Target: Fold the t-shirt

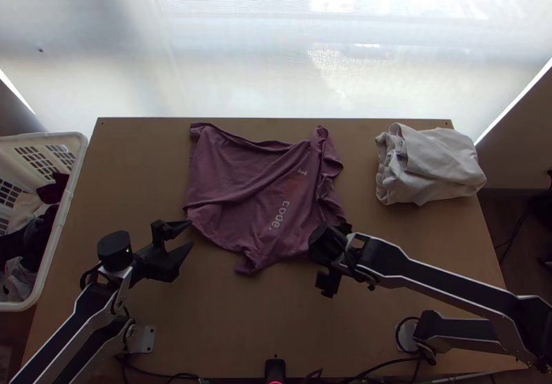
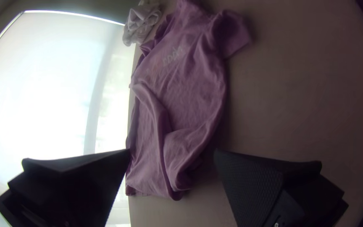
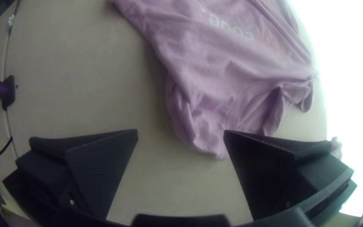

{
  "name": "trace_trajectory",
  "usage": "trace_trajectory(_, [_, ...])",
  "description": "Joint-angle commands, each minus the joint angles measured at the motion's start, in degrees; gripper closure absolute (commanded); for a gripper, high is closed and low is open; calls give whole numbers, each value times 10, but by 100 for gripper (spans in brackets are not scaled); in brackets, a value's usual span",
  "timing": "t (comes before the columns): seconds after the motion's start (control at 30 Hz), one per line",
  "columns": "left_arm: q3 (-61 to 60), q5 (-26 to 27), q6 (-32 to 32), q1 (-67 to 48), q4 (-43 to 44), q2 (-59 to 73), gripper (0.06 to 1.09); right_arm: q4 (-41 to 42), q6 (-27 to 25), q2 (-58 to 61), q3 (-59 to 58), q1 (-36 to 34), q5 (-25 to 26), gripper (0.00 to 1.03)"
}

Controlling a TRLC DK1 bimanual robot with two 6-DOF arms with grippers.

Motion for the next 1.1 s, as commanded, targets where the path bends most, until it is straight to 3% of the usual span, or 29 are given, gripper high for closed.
trace_trajectory(0.0, [-6, 5, 14, 14, 103, 102, 12, 34, 9, -3, -18, 37, 13, 10])
trace_trajectory(0.43, [66, 4, 75, 72, 208, 311, 14, 70, 33, 6, -32, 61, 14, 10])
trace_trajectory(0.9, [87, -3, 78, 59, 213, 355, 17, 149, 42, 47, -41, 63, 25, 16])
trace_trajectory(1.07, [102, -8, 76, 45, 224, 393, 20, 187, 25, 83, -51, 55, 57, 17])
